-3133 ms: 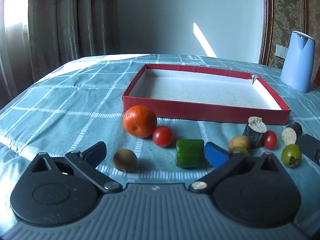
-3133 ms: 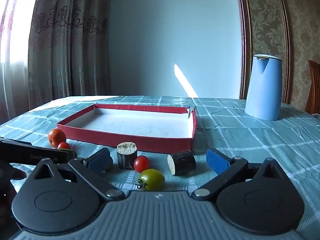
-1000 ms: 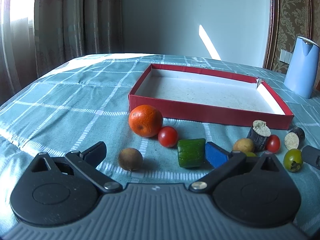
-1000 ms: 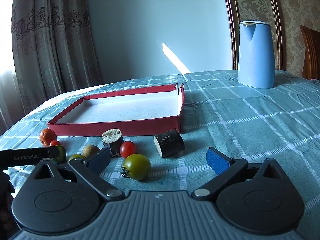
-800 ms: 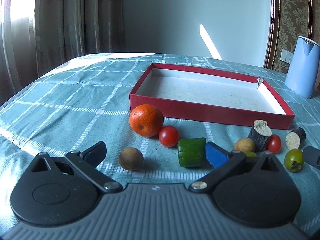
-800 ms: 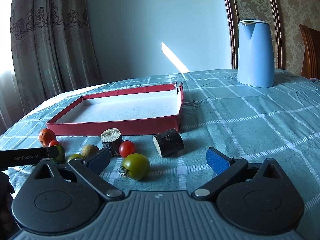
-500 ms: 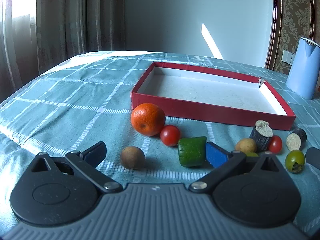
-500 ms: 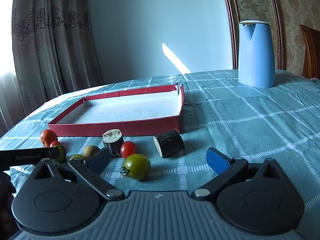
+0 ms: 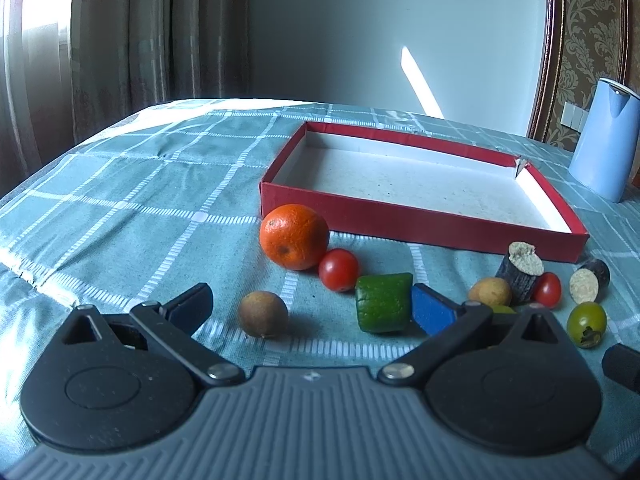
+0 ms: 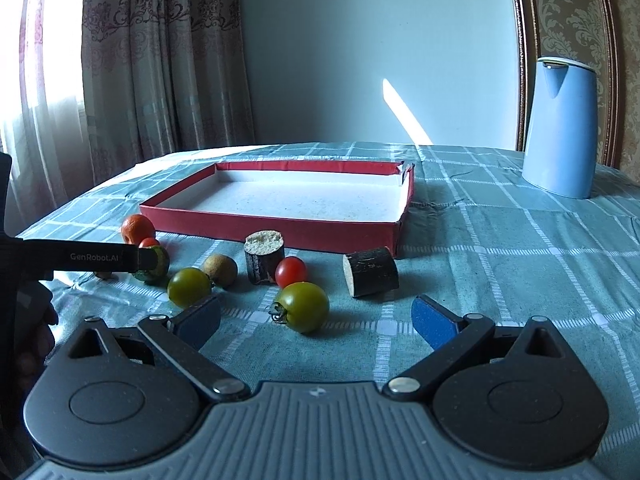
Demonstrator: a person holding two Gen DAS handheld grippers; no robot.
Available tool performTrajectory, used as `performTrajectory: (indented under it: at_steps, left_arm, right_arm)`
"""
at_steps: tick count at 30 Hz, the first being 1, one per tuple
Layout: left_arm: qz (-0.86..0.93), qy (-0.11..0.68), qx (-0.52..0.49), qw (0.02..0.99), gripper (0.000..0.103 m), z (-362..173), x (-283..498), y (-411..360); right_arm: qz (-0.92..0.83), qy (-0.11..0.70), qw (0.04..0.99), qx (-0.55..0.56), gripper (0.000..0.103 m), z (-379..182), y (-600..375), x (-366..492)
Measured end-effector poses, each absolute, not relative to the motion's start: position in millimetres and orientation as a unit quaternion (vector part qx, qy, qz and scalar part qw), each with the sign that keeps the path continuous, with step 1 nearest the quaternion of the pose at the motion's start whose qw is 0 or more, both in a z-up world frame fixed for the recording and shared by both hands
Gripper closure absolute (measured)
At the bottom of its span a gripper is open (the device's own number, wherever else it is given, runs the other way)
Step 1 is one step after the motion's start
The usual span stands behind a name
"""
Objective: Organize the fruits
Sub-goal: 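Move the right gripper to the large green-yellow tomato and close on it, then carry the tomato over the tray rim with the right gripper and release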
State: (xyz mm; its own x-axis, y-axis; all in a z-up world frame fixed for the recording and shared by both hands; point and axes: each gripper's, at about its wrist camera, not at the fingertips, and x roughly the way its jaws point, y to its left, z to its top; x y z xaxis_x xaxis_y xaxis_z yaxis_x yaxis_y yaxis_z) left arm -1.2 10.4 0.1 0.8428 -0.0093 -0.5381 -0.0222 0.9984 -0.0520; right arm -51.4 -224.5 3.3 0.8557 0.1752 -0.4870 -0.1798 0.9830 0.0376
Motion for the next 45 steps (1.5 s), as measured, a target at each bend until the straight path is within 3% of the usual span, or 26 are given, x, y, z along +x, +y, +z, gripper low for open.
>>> performTrajectory:
  at_steps: [5, 8, 12, 31, 36, 40, 42, 45]
  left_arm:
    - [0.003, 0.279, -0.033, 0.96, 0.0, 0.2, -1.9, 11.2]
    - [0.002, 0.278, -0.034, 0.96, 0.0, 0.2, -2.6, 11.1]
    - [0.001, 0.278, -0.036, 0.96, 0.0, 0.4, -2.7, 11.4]
    - [0.0, 0.278, -0.042, 0.96, 0.0, 1.4, -2.8, 11.5]
    - [-0.001, 0.278, -0.043, 0.96, 0.0, 1.2, -3.1, 12.1]
    - [-0.001, 0.278, -0.043, 0.96, 0.0, 1.2, -3.1, 12.0]
    - [-0.001, 0.278, -0.043, 0.96, 0.0, 1.2, -3.1, 12.1]
    - [0.001, 0.277, -0.046, 0.96, 0.0, 1.0, -3.6, 12.6]
  right_arm:
    - [0.097, 0.265, 0.959, -0.022, 0.019, 1.2, -216.8, -42.8]
    - [0.095, 0.27, 0.958, -0.022, 0.022, 0.5, -216.1, -38.7]
    - [0.094, 0.286, 0.953, -0.024, 0.04, -1.7, -213.4, -28.6]
    - [0.089, 0.299, 0.95, -0.025, 0.047, -4.2, -209.4, -21.9]
    - [0.09, 0.312, 0.945, -0.024, 0.058, -6.5, -208.9, -18.0]
    - [0.088, 0.318, 0.944, -0.023, 0.059, -7.4, -208.3, -15.8]
    - [0.091, 0.321, 0.943, -0.024, 0.066, -7.8, -207.6, -14.5]
    - [0.088, 0.322, 0.942, -0.026, 0.068, -7.7, -207.1, -13.6]
